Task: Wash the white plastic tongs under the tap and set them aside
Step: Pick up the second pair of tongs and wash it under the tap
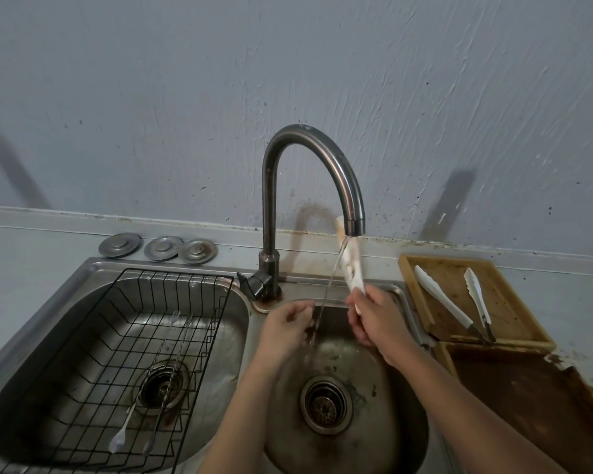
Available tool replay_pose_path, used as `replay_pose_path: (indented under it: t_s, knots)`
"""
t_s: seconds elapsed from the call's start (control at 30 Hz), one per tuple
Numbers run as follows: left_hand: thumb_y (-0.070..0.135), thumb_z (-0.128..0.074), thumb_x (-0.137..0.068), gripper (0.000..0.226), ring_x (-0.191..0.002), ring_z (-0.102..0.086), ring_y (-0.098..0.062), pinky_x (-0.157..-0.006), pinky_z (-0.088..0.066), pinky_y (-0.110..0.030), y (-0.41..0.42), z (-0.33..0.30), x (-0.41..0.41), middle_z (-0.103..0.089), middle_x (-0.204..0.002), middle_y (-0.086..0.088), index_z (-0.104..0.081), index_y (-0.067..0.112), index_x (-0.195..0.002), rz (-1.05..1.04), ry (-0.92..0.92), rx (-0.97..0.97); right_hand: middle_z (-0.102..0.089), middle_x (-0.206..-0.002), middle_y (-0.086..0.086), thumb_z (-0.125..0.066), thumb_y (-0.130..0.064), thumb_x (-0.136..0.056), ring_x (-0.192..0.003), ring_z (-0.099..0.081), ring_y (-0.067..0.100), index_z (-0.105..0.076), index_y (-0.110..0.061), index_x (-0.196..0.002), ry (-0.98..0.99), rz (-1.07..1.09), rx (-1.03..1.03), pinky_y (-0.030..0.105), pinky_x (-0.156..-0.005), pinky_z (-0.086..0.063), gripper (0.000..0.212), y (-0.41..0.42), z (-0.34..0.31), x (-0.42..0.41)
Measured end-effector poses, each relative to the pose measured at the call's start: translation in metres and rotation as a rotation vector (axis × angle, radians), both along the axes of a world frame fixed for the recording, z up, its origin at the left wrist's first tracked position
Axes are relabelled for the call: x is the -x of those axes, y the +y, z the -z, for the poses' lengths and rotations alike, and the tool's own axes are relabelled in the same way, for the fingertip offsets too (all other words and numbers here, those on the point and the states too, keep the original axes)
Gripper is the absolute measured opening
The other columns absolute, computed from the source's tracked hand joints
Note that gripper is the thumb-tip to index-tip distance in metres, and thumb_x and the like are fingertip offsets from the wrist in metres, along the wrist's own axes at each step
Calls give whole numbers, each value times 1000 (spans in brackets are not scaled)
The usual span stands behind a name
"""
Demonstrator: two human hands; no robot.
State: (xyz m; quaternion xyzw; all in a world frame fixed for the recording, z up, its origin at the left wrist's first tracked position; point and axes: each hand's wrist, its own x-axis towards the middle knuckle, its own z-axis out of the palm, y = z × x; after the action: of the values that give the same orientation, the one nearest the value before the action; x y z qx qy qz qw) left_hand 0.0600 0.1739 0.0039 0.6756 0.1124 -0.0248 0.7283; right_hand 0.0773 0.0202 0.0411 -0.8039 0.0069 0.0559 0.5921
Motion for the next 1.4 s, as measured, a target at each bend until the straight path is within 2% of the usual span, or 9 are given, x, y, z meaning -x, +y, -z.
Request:
replay_pose_path:
  t_s: [0.13,0.27,0.43,0.57,0.8,0.97,1.1,1.3,1.4]
  knots:
    - [1,-61,-85,14,-67,-68,-12,-61,-55,-21,-18,-4,-2,-73,-75,-5,-66,7,-96,-3,81,428,-52,-51,-1,-35,-30,-99,-38,-46,3,-57,-12,-68,-16,-137,375,15,-42,-36,42,11,-1,3]
    - [2,-71,-77,18,-72,-71,-23,-68,-58,-33,-29,7,0,-74,-83,-15,-67,-1,-94,-135,141,375,-56,-66,4,-32,-24,-99,-55,-49,14,-49,-19,-65,-4,-277,649,26,-55,-38,38,18,-4,4]
    - [17,-51,-94,24,-68,-72,-19,-64,-58,-31,-27,17,-2,-74,-78,-14,-64,-3,-93,-207,302,687,-48,-59,-1,-35,-21,-96,-51,-43,10,-46,-17,-59,4,-331,884,23,-46,-28,39,14,-7,4]
    - [6,-66,-84,8,-76,-70,-19,-76,-58,-31,-43,13,1,-71,-80,-13,-64,-1,-85,-66,340,508,-50,-64,0,-38,-23,-95,-54,-44,11,-61,-10,-84,53,-295,915,23,-48,-34,29,11,-4,1]
    - [18,-50,-95,22,-81,-69,-24,-56,-58,-31,-30,12,-7,-68,-98,-20,-58,-2,-99,-199,406,650,-51,-65,1,-36,-28,-97,-57,-46,13,-57,-14,-73,26,-328,912,25,-52,-35,35,-3,-1,-3]
    - [5,-61,-87,22,-80,-67,-29,-48,-58,-27,-27,11,-8,-64,-103,-27,-56,-10,-102,-164,445,582,-45,-58,-1,-36,-34,-96,-51,-42,13,-48,-17,-59,66,-342,931,28,-52,-34,42,-7,3,-4]
    - [22,-46,-96,28,-74,-64,-30,-50,-57,-34,-15,15,-13,-61,-89,-21,-50,-6,-97,-283,427,648,-36,-51,0,-36,-39,-95,-47,-35,16,-38,-16,-54,75,-316,898,30,-52,-32,47,-16,5,-3]
    - [0,-65,-82,37,-86,-66,-29,-50,-56,-23,-21,18,-9,-61,-110,-27,-52,-11,-115,-133,435,553,-42,-52,-1,-34,-42,-95,-48,-40,14,-44,-16,-56,41,-312,980,29,-50,-33,49,-18,6,0]
    - [15,-55,-92,31,-78,-66,-30,-48,-57,-31,-16,18,-9,-62,-101,-24,-51,-11,-108,-175,434,623,-40,-52,0,-36,-43,-95,-48,-39,15,-43,-16,-56,57,-302,920,29,-50,-32,48,-24,8,2]
